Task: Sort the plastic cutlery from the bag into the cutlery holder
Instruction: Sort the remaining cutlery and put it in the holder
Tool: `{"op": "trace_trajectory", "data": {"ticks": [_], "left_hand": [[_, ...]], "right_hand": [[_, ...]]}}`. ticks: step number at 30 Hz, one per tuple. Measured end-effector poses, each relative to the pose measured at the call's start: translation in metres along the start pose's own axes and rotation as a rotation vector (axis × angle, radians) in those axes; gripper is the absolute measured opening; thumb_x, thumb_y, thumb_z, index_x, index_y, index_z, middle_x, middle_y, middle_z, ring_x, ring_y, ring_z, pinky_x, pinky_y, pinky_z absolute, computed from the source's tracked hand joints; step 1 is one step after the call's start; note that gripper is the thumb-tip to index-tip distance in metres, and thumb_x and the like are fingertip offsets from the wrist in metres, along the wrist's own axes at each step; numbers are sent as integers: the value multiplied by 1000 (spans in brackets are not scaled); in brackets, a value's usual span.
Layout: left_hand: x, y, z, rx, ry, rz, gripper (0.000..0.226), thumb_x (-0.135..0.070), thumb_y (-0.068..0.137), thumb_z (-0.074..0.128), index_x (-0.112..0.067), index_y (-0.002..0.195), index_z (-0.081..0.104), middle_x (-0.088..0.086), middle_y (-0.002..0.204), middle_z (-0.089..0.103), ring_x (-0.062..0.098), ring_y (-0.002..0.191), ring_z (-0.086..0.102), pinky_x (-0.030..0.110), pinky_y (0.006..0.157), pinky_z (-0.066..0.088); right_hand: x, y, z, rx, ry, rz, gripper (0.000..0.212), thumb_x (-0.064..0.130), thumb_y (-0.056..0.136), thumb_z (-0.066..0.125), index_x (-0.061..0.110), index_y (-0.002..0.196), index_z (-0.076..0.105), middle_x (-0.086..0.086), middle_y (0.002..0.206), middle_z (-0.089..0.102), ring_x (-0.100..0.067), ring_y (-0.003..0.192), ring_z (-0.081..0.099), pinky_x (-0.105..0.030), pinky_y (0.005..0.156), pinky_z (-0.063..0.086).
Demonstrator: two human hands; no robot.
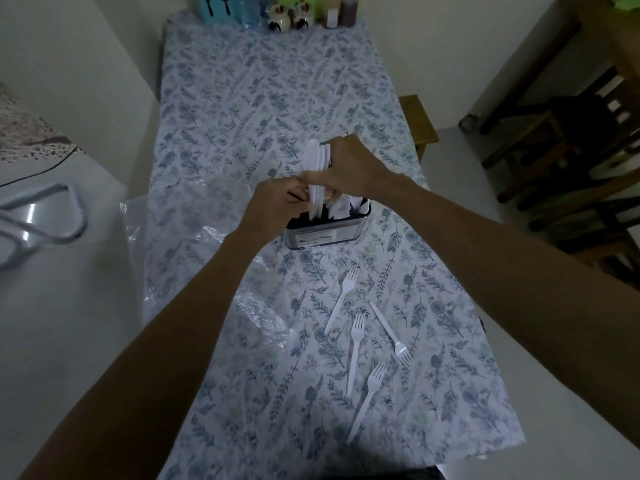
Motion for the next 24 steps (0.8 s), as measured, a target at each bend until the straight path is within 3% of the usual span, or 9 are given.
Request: {"op": "trace_trajectory", "data": {"ticks": [2,4,7,11,15,18,20,22,24], "left_hand": [[0,-1,6,-26,15,-20,19,0,79,82,-4,96,74,15,92,76,6,73,70,20,73,60],[4,-3,13,-65,85,-29,27,-5,75,87,3,96,71,15,90,72,23,80,70,35,79,60],[11,-10,17,-108,254,-52,83,-32,62,97,3,126,57,16,115,55,32,110,51,39,94,45],[11,-23,17,-122,356,3,119,-51,60,94,-3,151,36,21,145,42,39,134,41,52,108,36],[10,-37,21,-187,319,-1,110,-46,64,93,-1,150,39,22,142,46,39,133,45,53,108,38],[7,-72,34,-330,249,-85,83,-40,78,84,-6,143,46,16,136,50,31,128,47,45,108,41],[4,-111,55,-464,218,-156,61,-33,88,76,-7,137,51,13,129,52,28,121,51,43,104,45],[4,-150,82,-439,153,-201,44,-28,92,72,-8,128,55,11,122,54,26,110,56,44,96,51],[8,-180,111,-283,57,-216,33,-21,93,72,-9,119,57,9,115,55,22,97,59,43,86,56]], "right_hand": [[-5,1,6,29,-10,13,51,33,91,75,-10,68,61,-17,56,66,-26,48,64,-40,46,45],[-4,-1,13,53,-133,41,47,51,87,74,6,77,64,-6,67,66,-21,58,66,-34,52,46],[-1,-5,17,37,-513,101,102,92,64,59,28,142,46,-10,127,55,-29,114,58,-47,90,51],[5,-11,11,54,-530,45,130,94,56,62,26,159,20,-9,151,39,-32,136,39,-50,102,45],[10,-30,9,-62,-427,-7,112,81,69,68,24,157,29,-9,146,43,-31,132,40,-45,100,47],[0,-78,15,-437,-125,-6,62,52,91,67,17,139,49,-7,128,55,-22,116,53,-31,87,49],[-21,-130,36,-569,-67,113,32,40,98,61,16,118,54,-2,109,59,-18,97,58,-35,80,54],[-55,-189,76,-397,-175,402,29,42,98,57,17,112,51,-2,104,58,-20,93,60,-41,78,57],[-81,-245,118,-60,-315,681,50,50,97,55,12,129,47,-12,121,55,-30,109,58,-42,84,56]]}}
Point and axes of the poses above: each hand's wrist, its own y-axis towards the middle knuckle, its own z-axis out of the palm, x = y × z, the point moved 1 cm from there along y, towards the middle knuckle
